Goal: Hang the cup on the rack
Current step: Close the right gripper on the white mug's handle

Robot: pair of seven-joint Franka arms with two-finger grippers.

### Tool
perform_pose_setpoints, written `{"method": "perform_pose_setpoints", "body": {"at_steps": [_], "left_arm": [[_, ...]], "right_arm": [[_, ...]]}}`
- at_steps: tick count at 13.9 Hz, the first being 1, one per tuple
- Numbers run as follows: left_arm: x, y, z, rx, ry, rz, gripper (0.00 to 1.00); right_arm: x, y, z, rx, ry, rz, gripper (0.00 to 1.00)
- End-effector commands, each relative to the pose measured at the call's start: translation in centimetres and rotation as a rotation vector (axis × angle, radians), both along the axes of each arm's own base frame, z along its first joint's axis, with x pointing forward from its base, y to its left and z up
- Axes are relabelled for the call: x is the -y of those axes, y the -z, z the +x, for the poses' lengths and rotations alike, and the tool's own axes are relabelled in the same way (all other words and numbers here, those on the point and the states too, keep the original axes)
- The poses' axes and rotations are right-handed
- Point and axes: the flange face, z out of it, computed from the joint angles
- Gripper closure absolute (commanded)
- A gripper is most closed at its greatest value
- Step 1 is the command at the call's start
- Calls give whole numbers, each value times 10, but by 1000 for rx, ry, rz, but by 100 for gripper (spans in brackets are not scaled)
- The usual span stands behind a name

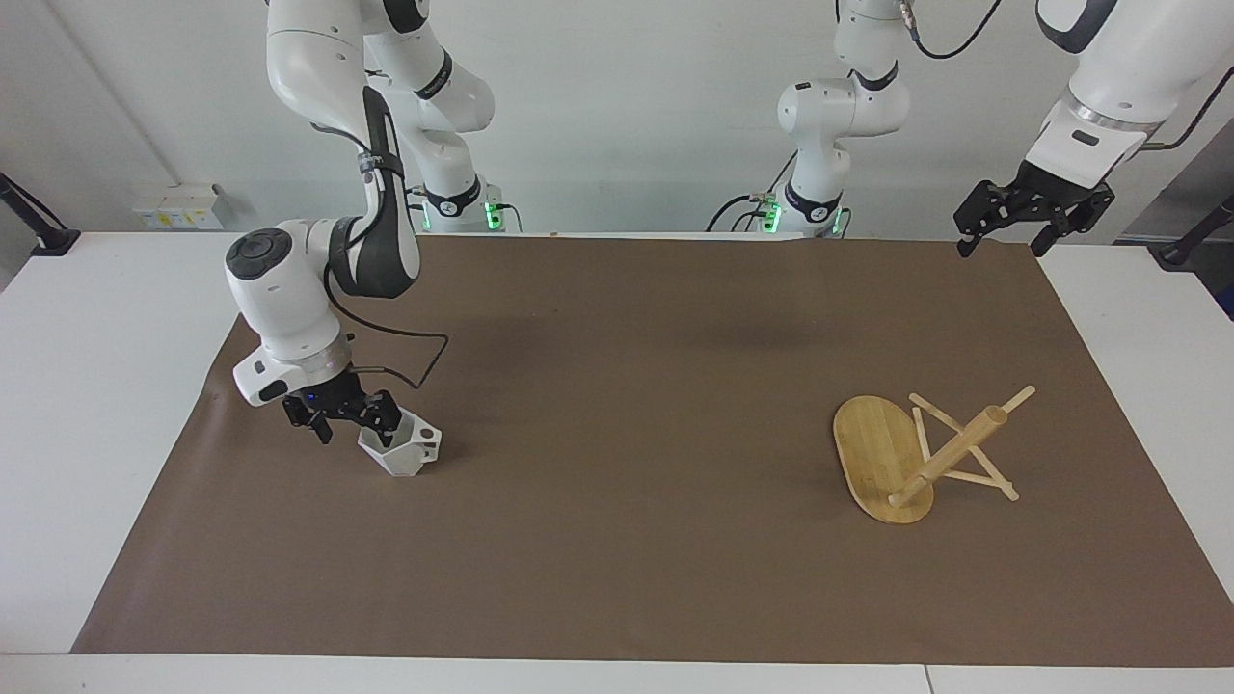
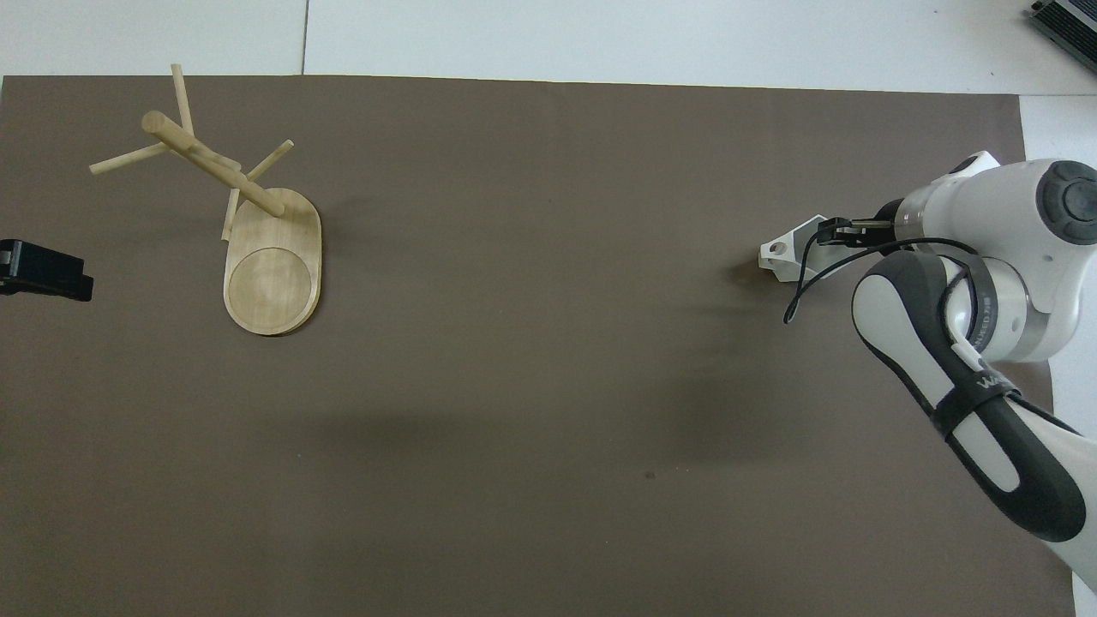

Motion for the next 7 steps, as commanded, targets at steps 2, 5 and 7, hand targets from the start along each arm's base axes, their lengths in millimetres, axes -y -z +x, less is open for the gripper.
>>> {"method": "perform_pose_setpoints", "body": {"at_steps": [2, 5, 7], "left_arm": [[-2, 0, -7, 4, -13, 15, 0], [-1, 0, -7, 5, -11, 15, 0], [-1, 0, -7, 5, -9, 15, 0]], "right_arm": [[0, -1, 2, 19, -17, -1, 61], [1, -1, 2, 19, -13, -1, 82], [0, -2, 3, 20, -13, 0, 96]]}}
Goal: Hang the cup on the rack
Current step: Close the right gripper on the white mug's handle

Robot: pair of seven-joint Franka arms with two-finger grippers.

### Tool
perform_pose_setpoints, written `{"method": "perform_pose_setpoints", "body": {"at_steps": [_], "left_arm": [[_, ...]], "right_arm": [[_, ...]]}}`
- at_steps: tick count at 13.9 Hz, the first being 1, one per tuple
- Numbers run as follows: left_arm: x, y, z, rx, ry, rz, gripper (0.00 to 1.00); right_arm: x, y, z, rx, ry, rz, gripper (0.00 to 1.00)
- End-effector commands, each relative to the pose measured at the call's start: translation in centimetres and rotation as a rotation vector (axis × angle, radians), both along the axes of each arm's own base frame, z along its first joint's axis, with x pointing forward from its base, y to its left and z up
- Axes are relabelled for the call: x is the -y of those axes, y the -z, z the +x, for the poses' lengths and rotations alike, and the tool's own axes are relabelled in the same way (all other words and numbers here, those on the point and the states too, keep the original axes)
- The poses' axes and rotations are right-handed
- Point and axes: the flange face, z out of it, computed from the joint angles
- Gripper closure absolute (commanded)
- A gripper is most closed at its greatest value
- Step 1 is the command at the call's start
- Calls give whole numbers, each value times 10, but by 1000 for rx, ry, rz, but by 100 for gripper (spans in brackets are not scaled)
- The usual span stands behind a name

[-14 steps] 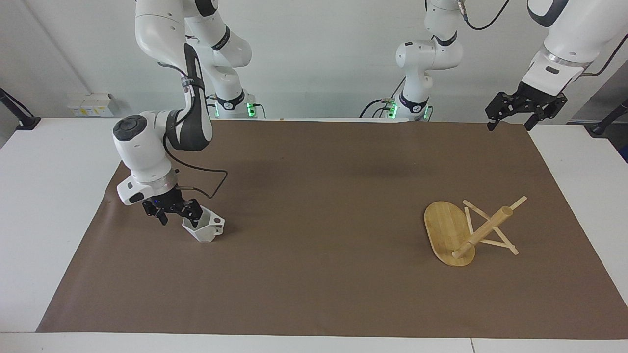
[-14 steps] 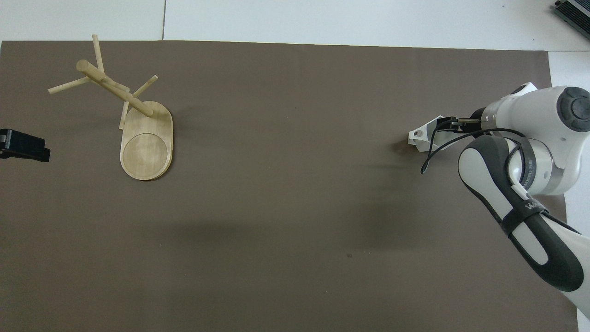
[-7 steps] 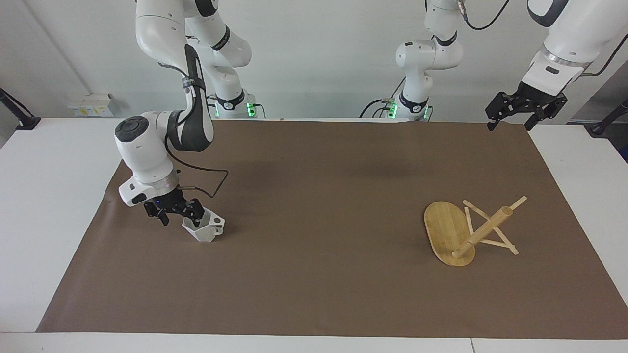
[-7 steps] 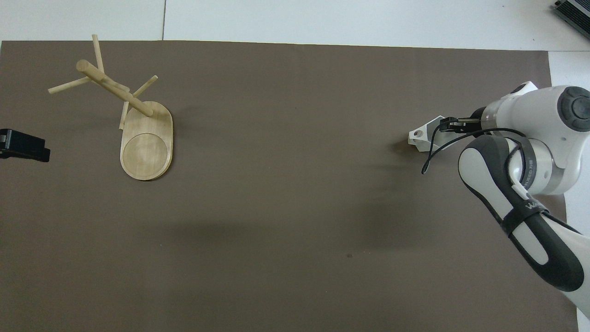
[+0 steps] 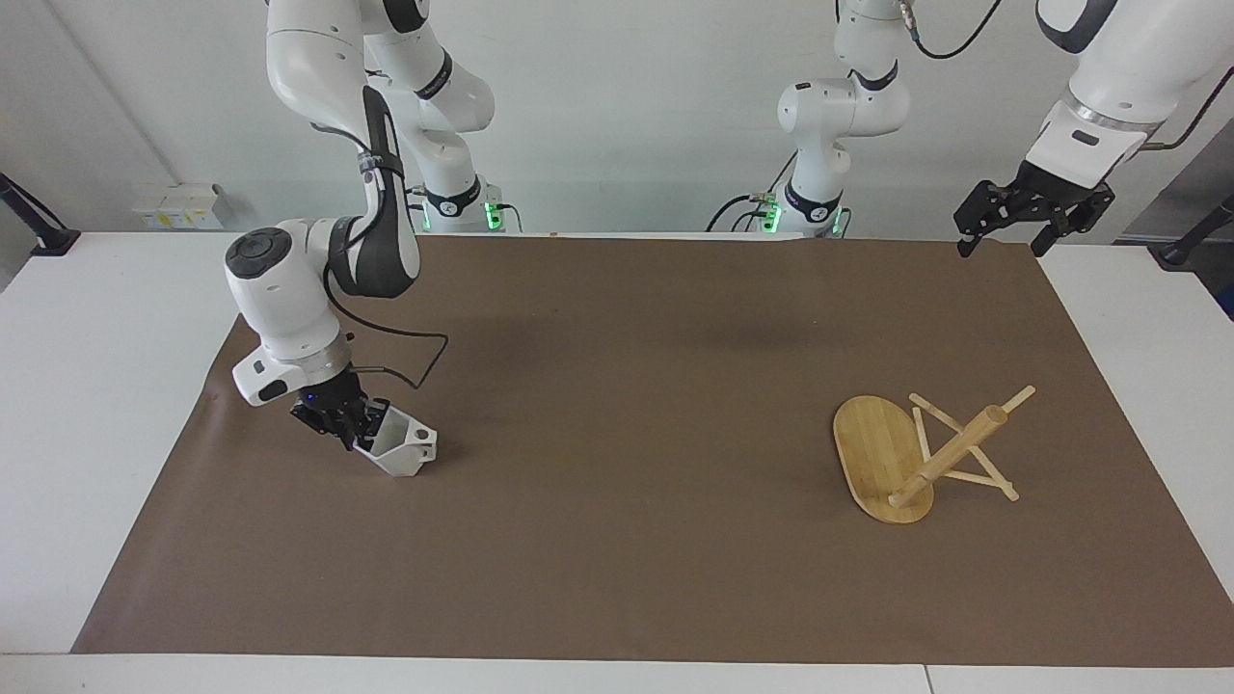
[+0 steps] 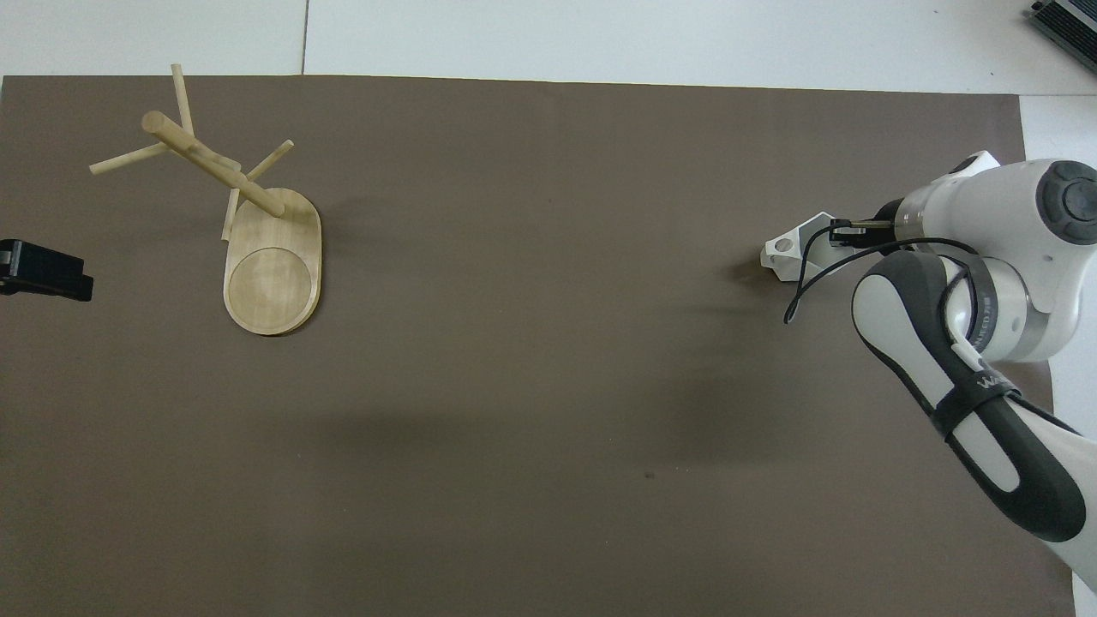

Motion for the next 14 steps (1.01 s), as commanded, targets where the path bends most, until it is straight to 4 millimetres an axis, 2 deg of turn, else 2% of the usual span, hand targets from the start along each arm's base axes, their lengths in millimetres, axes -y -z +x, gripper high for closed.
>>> {"method": "perform_pose_setpoints", "body": {"at_steps": [1, 8, 11, 14], "left_arm": [[-1, 0, -7, 5, -12, 15, 0], [-1, 0, -7, 5, -9, 15, 0], [-1, 0, -7, 5, -11, 15, 0], [-1, 0, -7, 5, -11, 15, 0]], "right_arm": [[1, -2, 3, 20, -10, 1, 100], [1, -5, 4, 19, 0, 11, 100], [1, -25, 11, 10, -4, 10, 100], [2, -65, 17, -46, -7, 9, 100]]}}
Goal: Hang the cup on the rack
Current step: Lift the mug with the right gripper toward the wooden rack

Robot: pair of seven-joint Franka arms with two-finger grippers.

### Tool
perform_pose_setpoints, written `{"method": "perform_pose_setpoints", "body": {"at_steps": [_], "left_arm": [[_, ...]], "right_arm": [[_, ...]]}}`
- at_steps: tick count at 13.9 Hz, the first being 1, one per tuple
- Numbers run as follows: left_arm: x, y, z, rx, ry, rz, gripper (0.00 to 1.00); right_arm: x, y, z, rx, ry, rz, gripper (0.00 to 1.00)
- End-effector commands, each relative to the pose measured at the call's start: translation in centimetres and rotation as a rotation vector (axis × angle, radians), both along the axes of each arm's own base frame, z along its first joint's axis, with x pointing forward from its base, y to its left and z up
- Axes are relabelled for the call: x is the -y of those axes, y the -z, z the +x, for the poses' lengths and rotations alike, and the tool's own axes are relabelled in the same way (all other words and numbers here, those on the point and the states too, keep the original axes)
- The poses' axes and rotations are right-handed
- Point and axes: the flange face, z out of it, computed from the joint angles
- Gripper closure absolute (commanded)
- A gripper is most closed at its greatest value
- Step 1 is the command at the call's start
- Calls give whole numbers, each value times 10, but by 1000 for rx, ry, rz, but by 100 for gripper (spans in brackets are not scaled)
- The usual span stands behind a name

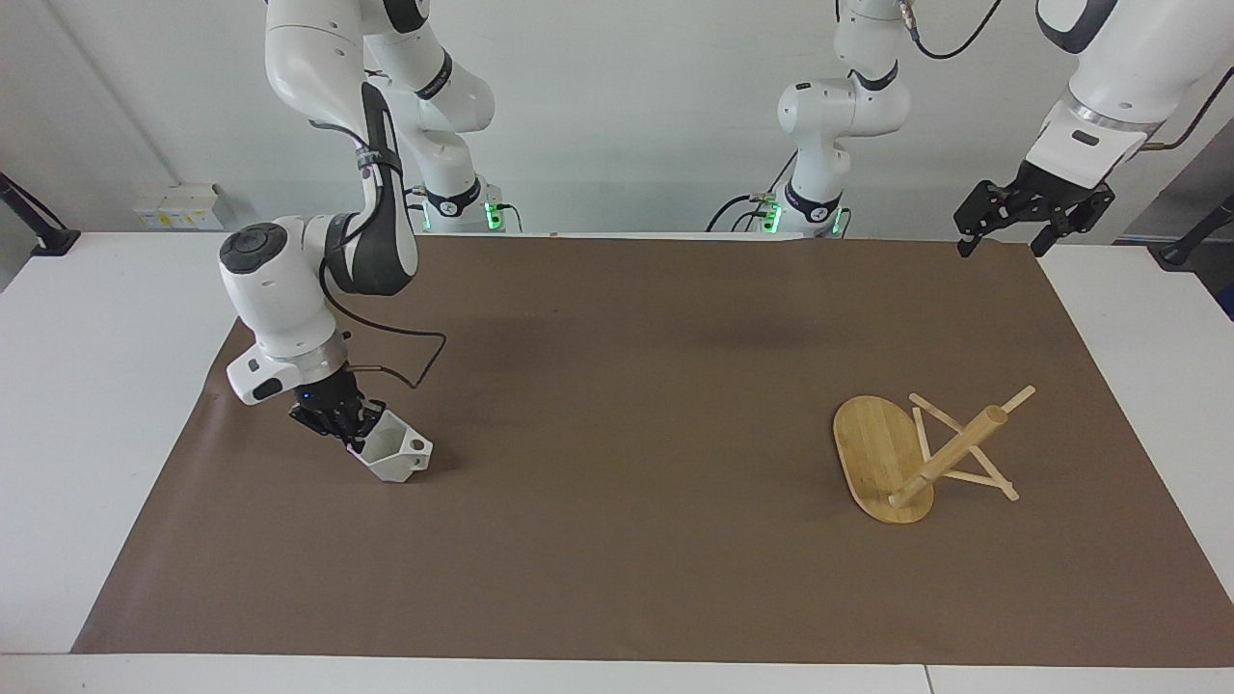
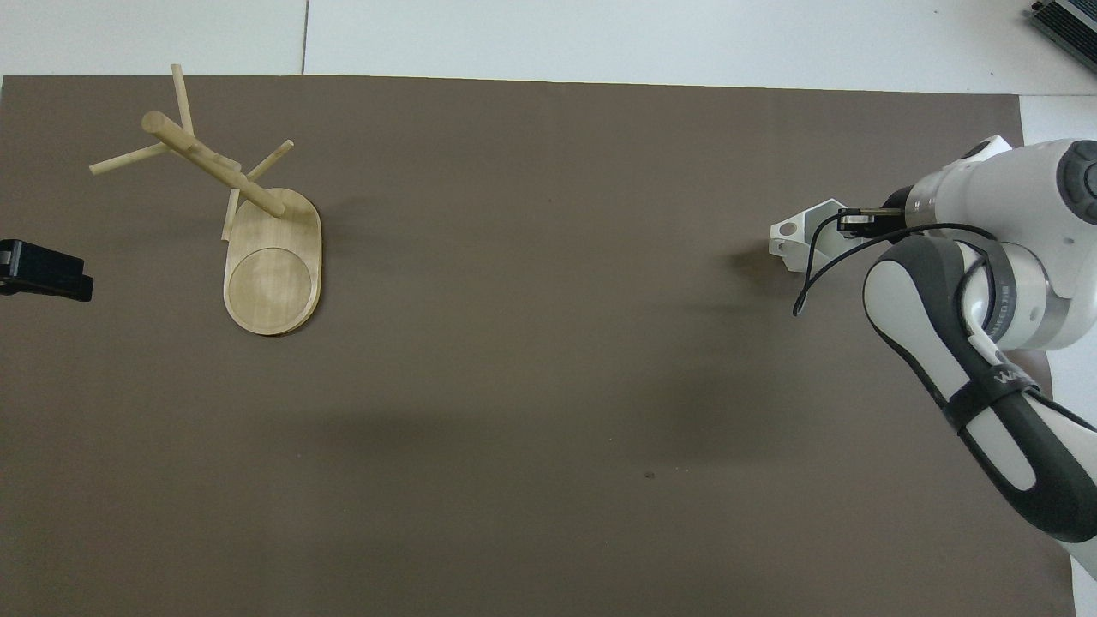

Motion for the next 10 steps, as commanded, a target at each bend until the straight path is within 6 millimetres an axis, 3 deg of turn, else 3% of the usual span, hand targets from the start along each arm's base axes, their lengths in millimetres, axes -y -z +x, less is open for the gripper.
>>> {"method": "perform_pose_setpoints", "body": {"at_steps": [1, 4, 6, 10], "left_arm": [[-1, 0, -7, 5, -11, 15, 0], [-1, 0, -7, 5, -11, 15, 0], [-1, 0, -7, 5, -11, 15, 0], [-1, 0, -7, 5, -11, 15, 0]], "right_arm": [[3, -49, 9, -36, -7, 7, 100], [-14, -105, 8, -93, -39, 10, 100], [-21, -128, -1, -95, -47, 19, 100], [-65, -131, -1, -75, -106, 85, 100]]}}
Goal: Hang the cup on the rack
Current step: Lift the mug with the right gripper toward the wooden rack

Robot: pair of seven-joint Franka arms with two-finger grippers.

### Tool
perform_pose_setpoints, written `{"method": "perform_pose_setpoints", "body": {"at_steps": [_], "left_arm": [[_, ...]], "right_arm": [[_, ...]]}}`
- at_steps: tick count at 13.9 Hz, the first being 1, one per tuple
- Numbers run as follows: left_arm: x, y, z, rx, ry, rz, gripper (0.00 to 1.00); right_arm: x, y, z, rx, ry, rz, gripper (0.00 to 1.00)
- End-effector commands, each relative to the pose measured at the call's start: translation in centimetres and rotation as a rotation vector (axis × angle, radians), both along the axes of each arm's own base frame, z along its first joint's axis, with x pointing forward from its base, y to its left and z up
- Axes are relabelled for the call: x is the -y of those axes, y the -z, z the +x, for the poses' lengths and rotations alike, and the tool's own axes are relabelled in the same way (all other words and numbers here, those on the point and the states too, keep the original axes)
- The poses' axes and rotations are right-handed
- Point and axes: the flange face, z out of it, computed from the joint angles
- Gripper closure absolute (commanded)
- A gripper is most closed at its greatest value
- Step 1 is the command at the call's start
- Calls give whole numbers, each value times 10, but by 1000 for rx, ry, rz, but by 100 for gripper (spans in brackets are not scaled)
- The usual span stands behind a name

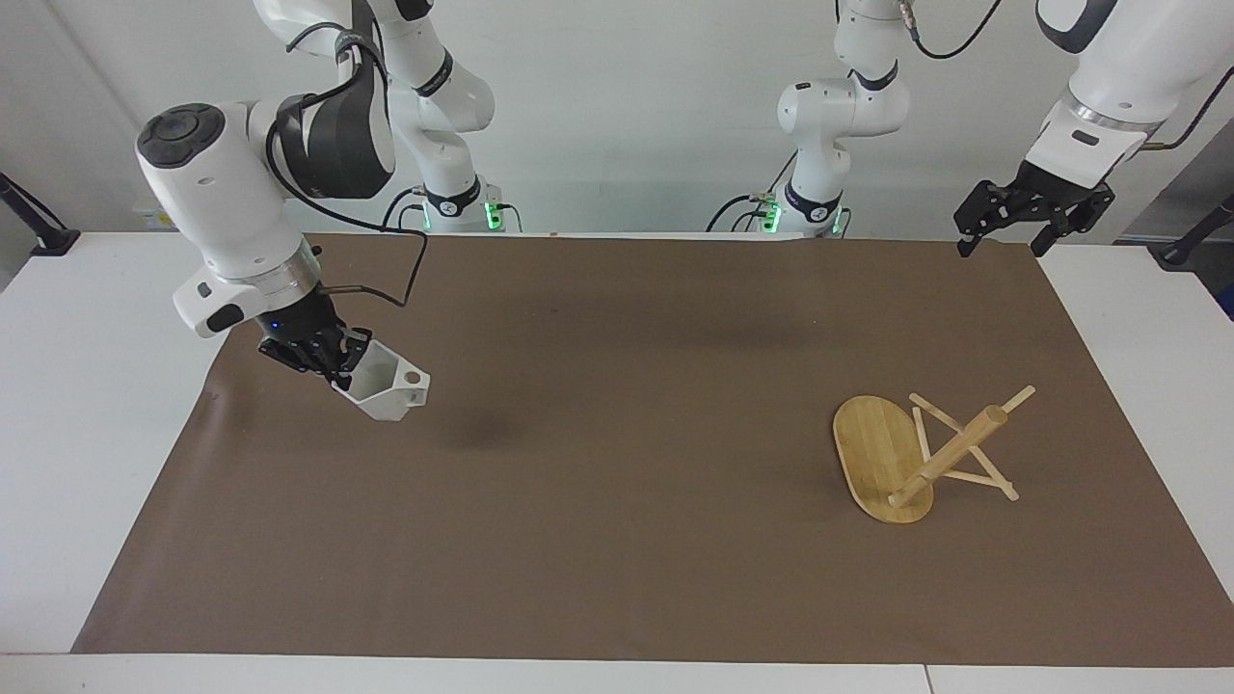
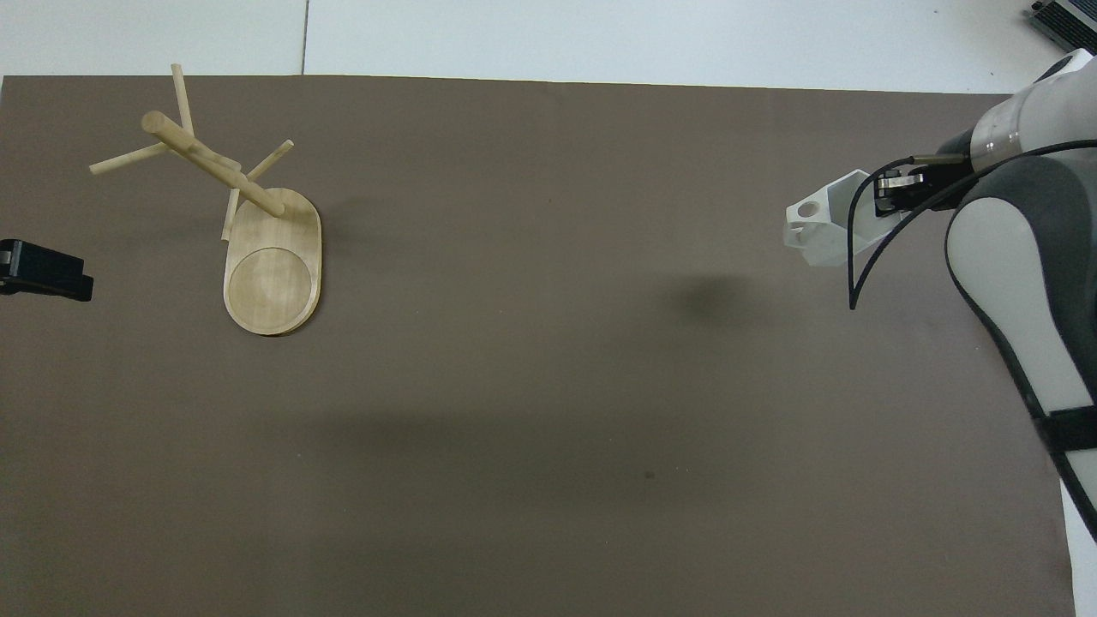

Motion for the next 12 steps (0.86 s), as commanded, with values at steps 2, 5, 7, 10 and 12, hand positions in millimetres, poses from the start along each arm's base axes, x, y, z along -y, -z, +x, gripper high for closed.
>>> {"method": "perform_pose_setpoints", "body": {"at_steps": [2, 5, 7, 10, 12], "left_arm": [[-1, 0, -7, 6, -11, 15, 0], [2, 0, -7, 6, -8, 15, 0], [1, 0, -8, 2, -9, 15, 0], [0, 0, -9, -9, -14, 14, 0], [0, 2, -11, -26, -36, 14, 0]], "right_arm": [[-32, 0, 0, -13, -7, 156, 100], [-40, -1, -2, -19, 2, 202, 100], [-52, -1, -4, -24, -18, 207, 100], [-56, -2, -4, -17, -24, 211, 100], [-72, -4, -4, -9, -32, 250, 100]]}}
